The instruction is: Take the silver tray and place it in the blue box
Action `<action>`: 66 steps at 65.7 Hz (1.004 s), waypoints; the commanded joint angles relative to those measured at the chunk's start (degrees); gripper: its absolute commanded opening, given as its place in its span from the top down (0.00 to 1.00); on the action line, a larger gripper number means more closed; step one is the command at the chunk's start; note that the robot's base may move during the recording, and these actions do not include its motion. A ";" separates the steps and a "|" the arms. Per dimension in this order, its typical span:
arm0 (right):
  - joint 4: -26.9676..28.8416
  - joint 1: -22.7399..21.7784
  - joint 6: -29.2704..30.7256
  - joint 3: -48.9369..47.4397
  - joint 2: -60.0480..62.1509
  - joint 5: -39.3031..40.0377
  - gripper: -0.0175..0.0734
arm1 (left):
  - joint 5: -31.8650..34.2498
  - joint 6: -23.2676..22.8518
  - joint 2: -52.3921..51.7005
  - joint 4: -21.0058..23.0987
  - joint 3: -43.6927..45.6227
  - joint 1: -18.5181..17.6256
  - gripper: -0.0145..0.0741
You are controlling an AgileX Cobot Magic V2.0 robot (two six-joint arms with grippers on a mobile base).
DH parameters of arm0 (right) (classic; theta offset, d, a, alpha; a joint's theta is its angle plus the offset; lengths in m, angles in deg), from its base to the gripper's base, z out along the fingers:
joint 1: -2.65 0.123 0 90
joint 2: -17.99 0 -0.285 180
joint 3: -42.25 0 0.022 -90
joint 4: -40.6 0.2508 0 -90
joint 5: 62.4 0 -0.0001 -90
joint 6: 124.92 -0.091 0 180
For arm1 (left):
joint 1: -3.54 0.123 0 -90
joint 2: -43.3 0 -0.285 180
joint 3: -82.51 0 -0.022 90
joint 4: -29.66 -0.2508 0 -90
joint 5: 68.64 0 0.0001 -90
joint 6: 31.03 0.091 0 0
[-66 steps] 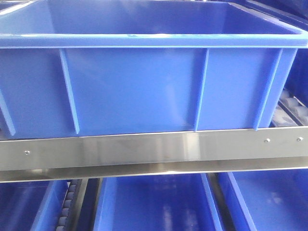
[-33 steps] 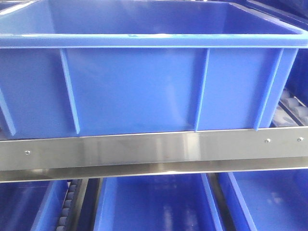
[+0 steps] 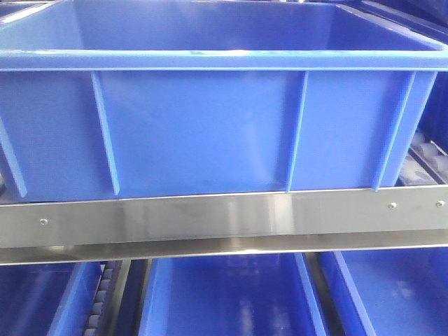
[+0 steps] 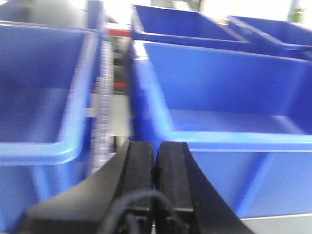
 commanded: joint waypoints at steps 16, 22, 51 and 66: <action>-0.61 -0.34 0.64 -1.04 1.24 5.15 0.75 | 9.76 -2.58 -5.58 -1.40 -10.76 3.74 0.84; -0.61 -0.34 0.64 -1.04 1.24 5.15 0.75 | 15.85 -2.58 -5.62 -1.40 -14.60 3.74 0.84; -0.61 -0.34 0.64 -1.04 1.24 5.15 0.75 | 14.00 -2.58 -5.62 -1.95 -14.52 3.74 0.85; -0.61 -0.34 0.64 -1.04 1.24 5.15 0.75 | 14.00 -2.58 -5.62 -1.95 -14.52 3.74 0.85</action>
